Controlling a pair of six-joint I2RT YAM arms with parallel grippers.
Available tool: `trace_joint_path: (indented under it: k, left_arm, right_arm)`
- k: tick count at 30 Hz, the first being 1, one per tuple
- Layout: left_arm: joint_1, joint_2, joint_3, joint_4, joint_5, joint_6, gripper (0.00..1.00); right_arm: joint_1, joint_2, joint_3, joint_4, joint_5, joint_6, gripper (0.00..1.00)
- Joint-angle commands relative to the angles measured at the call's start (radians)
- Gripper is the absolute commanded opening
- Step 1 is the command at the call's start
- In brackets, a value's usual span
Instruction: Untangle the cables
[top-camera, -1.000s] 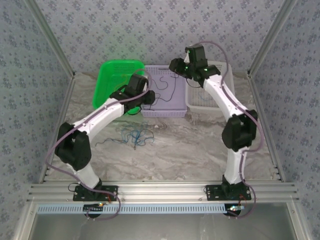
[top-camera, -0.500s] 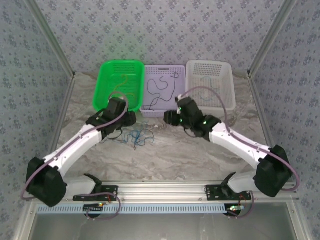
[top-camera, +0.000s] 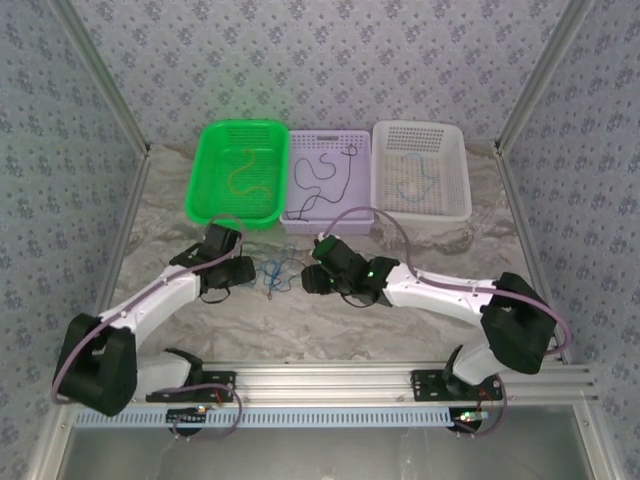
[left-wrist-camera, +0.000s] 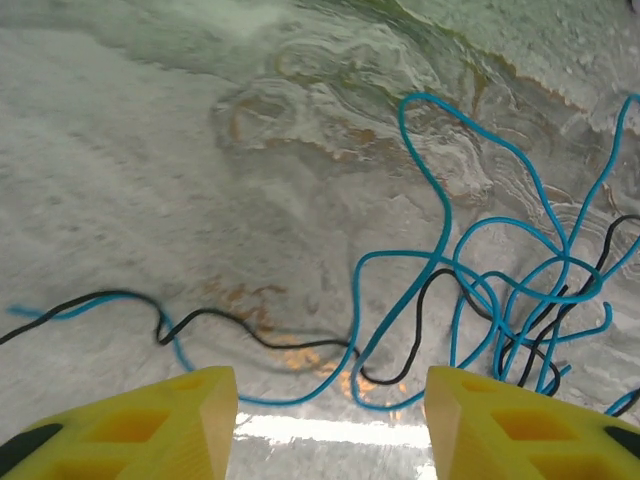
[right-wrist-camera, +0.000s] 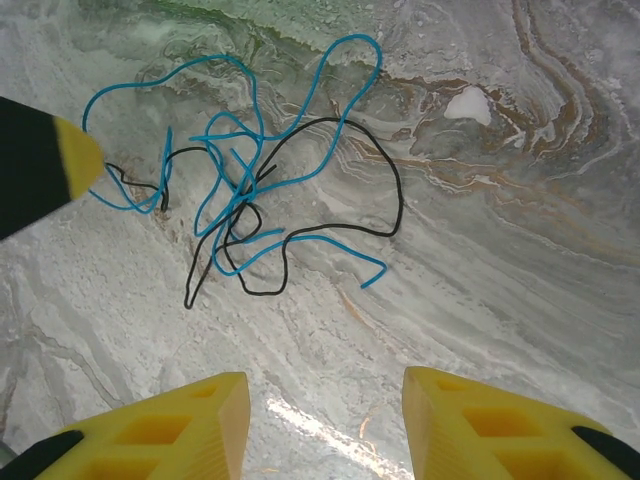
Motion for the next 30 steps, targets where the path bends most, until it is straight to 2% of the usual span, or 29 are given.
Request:
trace_joint_path:
  k: [1, 3, 4, 5, 6, 12, 15, 21, 26, 30]
  left_arm:
    - [0.012, 0.067, 0.036, 0.089, 0.045, 0.059, 0.47]
    - [0.019, 0.105, 0.042, 0.111, 0.02, 0.068, 0.35]
    - [0.025, 0.114, 0.043, 0.123, 0.017, 0.075, 0.24]
    - [0.027, 0.115, 0.045, 0.136, 0.017, 0.08, 0.09]
    - [0.028, 0.105, 0.05, 0.142, 0.02, 0.084, 0.0]
    - [-0.036, -0.133, 0.11, 0.078, 0.057, 0.109, 0.0]
    - [-0.048, -0.215, 0.196, 0.008, 0.146, 0.138, 0.0]
    - [-0.078, -0.216, 0.398, -0.089, 0.317, 0.202, 0.0]
    - [-0.125, -0.189, 0.484, -0.095, 0.335, 0.239, 0.0]
    - [-0.148, -0.164, 0.497, -0.07, 0.351, 0.215, 0.0]
  right_arm:
    - [0.008, 0.004, 0.014, 0.009, 0.035, 0.036, 0.46]
    - [0.009, -0.002, 0.009, 0.009, 0.037, 0.042, 0.46]
    - [0.011, -0.005, 0.007, 0.009, 0.038, 0.043, 0.46]
    - [0.013, -0.008, 0.008, 0.007, 0.042, 0.044, 0.46]
    - [0.013, -0.011, 0.006, 0.003, 0.045, 0.045, 0.45]
    - [0.007, -0.084, -0.025, -0.006, 0.096, 0.052, 0.44]
    - [-0.009, -0.14, -0.04, -0.002, 0.114, 0.049, 0.44]
    - [-0.055, -0.246, -0.027, 0.008, 0.095, 0.047, 0.44]
    - [-0.087, -0.342, 0.009, 0.03, 0.056, 0.122, 0.45]
    - [-0.09, -0.4, 0.04, 0.049, 0.038, 0.182, 0.49]
